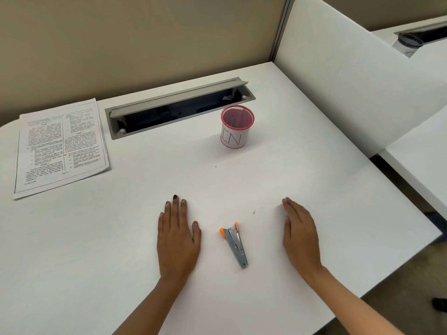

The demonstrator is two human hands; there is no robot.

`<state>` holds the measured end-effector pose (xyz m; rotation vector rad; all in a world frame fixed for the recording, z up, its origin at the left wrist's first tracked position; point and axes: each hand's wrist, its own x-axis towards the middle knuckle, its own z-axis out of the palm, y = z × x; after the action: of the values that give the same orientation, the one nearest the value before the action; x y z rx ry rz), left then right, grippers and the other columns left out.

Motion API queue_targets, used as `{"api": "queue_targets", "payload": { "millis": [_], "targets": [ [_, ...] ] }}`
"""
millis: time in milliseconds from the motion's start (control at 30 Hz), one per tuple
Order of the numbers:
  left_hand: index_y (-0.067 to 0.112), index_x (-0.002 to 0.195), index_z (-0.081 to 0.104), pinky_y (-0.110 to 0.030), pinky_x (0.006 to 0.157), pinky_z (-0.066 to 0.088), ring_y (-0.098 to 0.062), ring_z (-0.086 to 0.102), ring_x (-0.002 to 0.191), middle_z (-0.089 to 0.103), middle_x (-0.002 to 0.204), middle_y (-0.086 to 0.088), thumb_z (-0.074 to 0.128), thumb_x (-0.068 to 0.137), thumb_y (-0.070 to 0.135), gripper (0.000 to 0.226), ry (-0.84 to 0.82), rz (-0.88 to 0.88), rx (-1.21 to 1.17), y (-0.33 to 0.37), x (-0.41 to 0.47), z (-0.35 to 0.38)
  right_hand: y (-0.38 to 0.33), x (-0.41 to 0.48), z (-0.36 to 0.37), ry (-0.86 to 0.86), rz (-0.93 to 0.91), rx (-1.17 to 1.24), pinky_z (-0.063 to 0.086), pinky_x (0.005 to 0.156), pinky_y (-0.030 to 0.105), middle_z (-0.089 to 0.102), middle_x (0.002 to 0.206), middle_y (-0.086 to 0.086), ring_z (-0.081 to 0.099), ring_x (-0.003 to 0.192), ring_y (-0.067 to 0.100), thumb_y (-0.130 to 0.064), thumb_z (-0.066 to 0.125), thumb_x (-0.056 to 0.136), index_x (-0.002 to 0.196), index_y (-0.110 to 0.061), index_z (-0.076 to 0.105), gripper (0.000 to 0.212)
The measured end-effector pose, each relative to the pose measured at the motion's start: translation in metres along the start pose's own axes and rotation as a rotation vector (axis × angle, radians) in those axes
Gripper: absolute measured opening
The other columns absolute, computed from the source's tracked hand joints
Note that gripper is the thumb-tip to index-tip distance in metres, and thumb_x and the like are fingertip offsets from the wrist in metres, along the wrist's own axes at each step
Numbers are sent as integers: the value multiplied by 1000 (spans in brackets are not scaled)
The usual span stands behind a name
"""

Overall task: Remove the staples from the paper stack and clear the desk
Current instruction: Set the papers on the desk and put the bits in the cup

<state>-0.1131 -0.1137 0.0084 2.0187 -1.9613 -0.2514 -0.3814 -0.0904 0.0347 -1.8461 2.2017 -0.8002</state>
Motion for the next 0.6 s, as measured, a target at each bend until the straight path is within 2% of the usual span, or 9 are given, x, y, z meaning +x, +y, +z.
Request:
{"api": "queue_targets", "payload": {
  "millis": [100,200,600],
  "targets": [
    [12,149,29,-35,121,12,-20,16,148,19,160,-3,28,94,36,60,-5,-3,8,-1,-1,1,-3,-32,10,-100,76,-236,10,119,36,33,150,22,28,141,29,-38,17,100,140,8,35,63],
    [12,149,29,-36,121,13,-21,16,148,19,160,-3,28,94,36,60,-7,-4,21,-1,0,1,-13,-51,20,-197,73,-318,1,119,38,11,156,23,8,146,30,-52,6,97,146,8,16,78],
    [11,150,27,-38,121,14,-20,15,148,19,160,-4,27,95,35,60,-4,-4,6,-1,-1,2,-34,16,50,-338,-143,-310,-6,118,35,-7,159,13,-12,146,20,-59,-6,91,149,-2,-2,81]
  ]
}}
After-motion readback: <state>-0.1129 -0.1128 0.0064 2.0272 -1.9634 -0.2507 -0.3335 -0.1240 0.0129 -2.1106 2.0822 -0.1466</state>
